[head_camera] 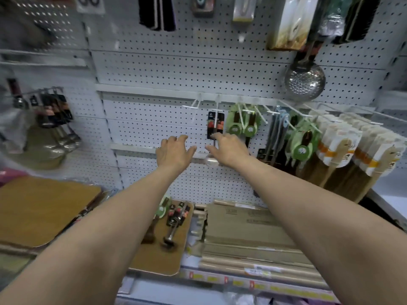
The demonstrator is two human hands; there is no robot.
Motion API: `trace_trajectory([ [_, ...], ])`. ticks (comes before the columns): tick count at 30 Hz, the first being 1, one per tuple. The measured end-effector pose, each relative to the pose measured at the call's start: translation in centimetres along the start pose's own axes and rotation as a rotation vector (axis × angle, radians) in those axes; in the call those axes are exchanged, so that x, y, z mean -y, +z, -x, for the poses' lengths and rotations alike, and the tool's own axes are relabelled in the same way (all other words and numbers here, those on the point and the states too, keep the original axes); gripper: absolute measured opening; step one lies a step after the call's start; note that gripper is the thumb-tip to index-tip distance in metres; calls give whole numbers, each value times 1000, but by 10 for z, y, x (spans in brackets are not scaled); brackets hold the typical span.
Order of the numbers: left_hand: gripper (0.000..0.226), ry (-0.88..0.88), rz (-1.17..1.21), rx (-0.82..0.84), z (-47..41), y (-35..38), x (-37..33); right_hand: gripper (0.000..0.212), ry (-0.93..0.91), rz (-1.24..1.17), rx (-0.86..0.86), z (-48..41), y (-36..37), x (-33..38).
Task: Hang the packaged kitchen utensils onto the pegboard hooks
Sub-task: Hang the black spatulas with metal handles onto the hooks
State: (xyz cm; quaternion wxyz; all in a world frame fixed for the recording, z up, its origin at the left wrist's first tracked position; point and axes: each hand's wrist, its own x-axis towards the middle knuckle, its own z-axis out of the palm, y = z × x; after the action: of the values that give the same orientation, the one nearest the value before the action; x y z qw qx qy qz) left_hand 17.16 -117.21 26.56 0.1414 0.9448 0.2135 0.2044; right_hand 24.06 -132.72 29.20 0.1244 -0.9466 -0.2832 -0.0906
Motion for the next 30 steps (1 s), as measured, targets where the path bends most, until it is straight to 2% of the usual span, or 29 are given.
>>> trace_trajectory([
  [5, 58, -1, -43, -1, -8, -48, 95, 59, -24, -86, -12, -14, 24, 107],
  [14, 56, -38, -59, 60, -21, -79, 228, 60, -16, -178, 45, -46, 79, 235],
  [23, 60, -163, -6, 163, -59, -15, 340, 62, -44, -210, 229, -108, 198, 273],
  [30, 53, -348, 104, 306, -100, 59, 435, 59, 21, -291, 474, -167, 315, 276],
])
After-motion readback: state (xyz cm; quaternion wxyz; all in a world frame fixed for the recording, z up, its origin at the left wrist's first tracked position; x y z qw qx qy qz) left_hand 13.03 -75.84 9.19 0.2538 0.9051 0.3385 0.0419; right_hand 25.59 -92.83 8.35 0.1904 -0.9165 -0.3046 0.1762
